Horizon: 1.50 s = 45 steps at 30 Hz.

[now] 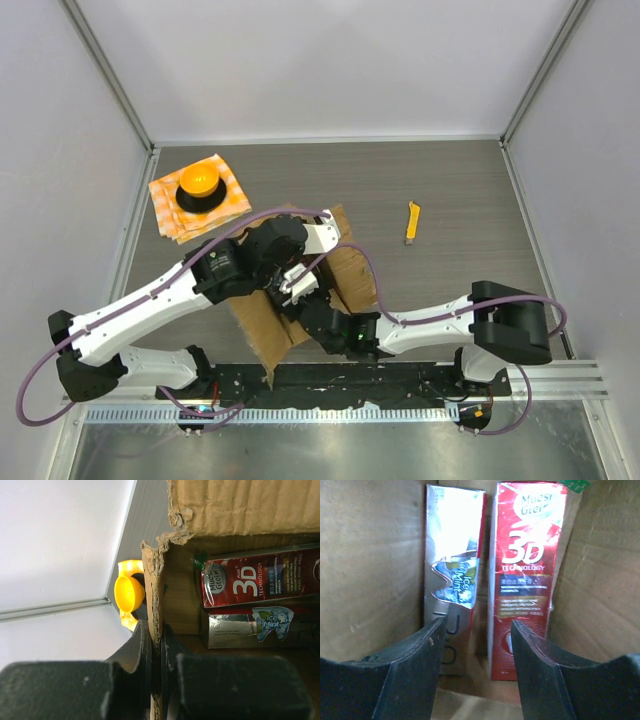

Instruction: Unpack the express box

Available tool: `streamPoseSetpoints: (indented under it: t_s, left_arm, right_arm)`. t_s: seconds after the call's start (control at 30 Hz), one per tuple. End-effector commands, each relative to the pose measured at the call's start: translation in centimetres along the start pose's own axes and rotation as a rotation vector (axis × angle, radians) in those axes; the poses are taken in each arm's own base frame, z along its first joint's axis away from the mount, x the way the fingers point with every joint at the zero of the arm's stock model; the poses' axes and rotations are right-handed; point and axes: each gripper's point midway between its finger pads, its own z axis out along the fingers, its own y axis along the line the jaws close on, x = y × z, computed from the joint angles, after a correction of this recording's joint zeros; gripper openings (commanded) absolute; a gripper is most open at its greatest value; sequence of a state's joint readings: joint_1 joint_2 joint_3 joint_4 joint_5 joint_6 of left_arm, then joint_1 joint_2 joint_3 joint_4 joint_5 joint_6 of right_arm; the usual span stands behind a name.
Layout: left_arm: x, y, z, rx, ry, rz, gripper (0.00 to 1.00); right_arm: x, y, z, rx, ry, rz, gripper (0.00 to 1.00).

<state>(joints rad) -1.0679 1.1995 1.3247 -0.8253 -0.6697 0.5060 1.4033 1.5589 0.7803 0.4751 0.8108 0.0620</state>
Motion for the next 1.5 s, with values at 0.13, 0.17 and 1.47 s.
streamPoseSetpoints:
  t_s: [0.13, 0.17, 1.47]
  left_arm:
    - [-0.6, 1.4, -0.2, -0.095, -0.02, 0.002, 0.0]
    - [-0.6, 1.3, -0.1, -0.099, -0.02, 0.002, 0.0]
    - [-0.6, -2.1, 3.2, -0.229, 0.077, 0.351, 0.0]
  right_arm:
    - [-0.1, 2.8, 2.1, 0.015, 0.052, 0.148, 0.56]
    - [0.6, 2.6, 1.8, 0.014, 0.083, 0.149, 0.54]
    - [-1.9, -2.5, -4.3, 0.111, -0.166, 0.317, 0.41]
